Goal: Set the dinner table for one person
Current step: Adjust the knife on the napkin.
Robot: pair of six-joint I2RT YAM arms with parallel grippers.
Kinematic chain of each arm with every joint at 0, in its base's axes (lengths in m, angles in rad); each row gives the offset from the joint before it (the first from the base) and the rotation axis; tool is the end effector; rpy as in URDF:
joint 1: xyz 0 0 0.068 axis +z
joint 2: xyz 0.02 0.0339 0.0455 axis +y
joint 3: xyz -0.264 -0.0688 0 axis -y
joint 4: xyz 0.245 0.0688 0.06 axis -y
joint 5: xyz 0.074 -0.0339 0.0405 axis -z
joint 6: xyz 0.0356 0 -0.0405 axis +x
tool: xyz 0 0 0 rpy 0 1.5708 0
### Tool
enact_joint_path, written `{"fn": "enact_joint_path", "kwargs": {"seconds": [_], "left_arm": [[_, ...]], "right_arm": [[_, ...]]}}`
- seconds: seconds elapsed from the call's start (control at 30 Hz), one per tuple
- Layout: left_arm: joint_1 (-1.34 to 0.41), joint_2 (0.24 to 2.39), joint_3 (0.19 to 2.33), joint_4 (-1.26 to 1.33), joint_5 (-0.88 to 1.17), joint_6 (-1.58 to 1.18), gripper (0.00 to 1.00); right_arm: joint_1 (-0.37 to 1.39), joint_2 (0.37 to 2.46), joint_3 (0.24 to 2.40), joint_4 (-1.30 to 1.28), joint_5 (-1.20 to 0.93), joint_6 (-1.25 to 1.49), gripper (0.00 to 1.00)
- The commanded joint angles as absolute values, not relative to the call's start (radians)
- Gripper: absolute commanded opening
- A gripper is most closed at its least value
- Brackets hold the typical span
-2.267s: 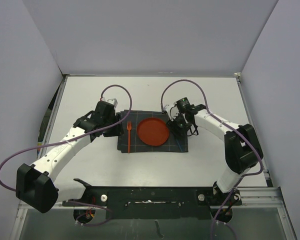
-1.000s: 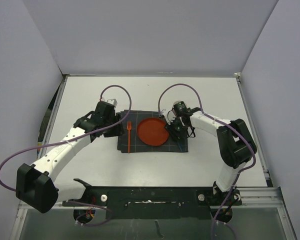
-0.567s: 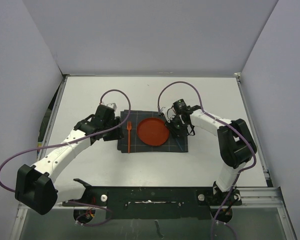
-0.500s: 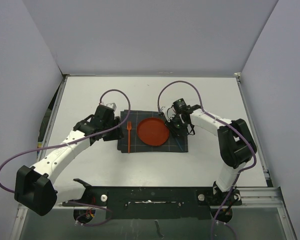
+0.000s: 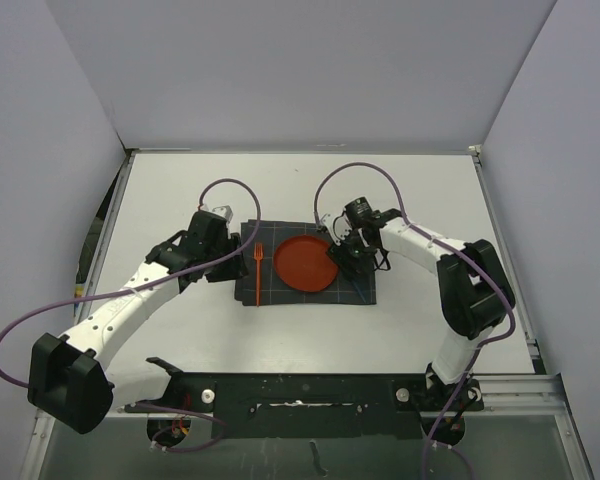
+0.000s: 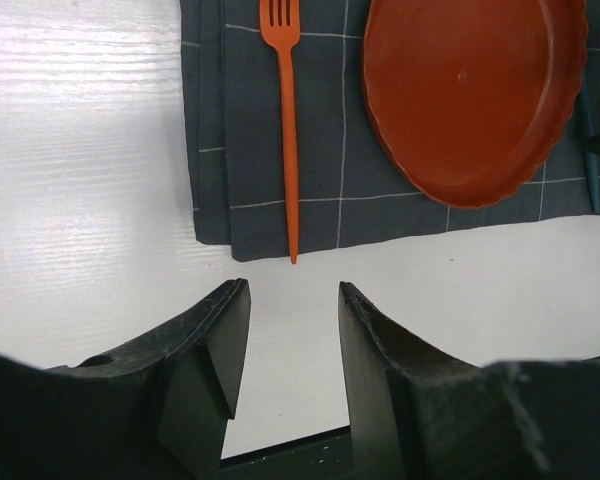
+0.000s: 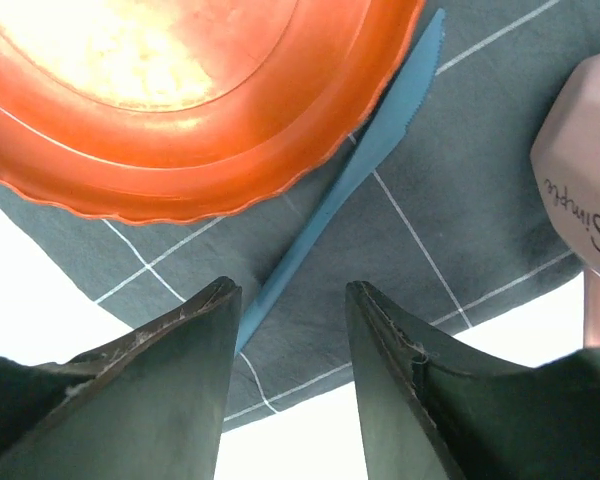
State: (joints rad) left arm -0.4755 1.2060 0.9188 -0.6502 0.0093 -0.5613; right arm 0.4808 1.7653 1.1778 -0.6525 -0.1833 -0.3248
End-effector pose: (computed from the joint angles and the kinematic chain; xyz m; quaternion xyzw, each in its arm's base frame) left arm 0.2156 -0.1114 0.2599 -0.0393 0.9494 -0.1581 0.2683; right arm 0.3016 0.1647 0.1836 -0.3989 0.8977 0.1028 0.1564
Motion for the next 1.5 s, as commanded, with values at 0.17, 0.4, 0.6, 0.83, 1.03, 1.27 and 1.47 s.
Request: {"fn": "enact_joint_path", "kwargs": {"seconds": [0.17,0.4,0.6,0.83,1.03,1.27,1.47], "left_arm": [[-0.466,1.143,0.909,-0.632,0.014,-0.551,0.4],[-0.465,1.116,0.894,-0.667,0.002,-0.571,0.4],[-0.465,1.109,0.912,-0.696,-0.011,-0.557,0.4],[-0.465,1.132,0.921,-0.675,0.0,-0.554,0.4],[-0.463,1.131,0.908,-0.657,0.004,-0.551,0.4],[-0.458,1.15,0.898,-0.625,0.026,-0.541,0.4],[-0.456,1.161,0.903,-0.614,0.033,-0.526,0.4]], "right_arm": [[0.513,1.801,1.209,-0.609,-0.191,-0.316,0.46],[0.514,1.8,1.169,-0.557,-0.209,-0.331,0.38],[0.512,1.777,1.156,-0.54,-0.216,-0.337,0.34],[0.513,1.77,1.161,-0.562,-0.217,-0.344,0.3],[0.509,1.736,1.177,-0.602,-0.171,-0.36,0.04],[0.509,1.705,1.18,-0.643,-0.132,-0.367,0.02],[0.49,1.71,1.171,-0.653,-0.13,-0.37,0.01]]}}
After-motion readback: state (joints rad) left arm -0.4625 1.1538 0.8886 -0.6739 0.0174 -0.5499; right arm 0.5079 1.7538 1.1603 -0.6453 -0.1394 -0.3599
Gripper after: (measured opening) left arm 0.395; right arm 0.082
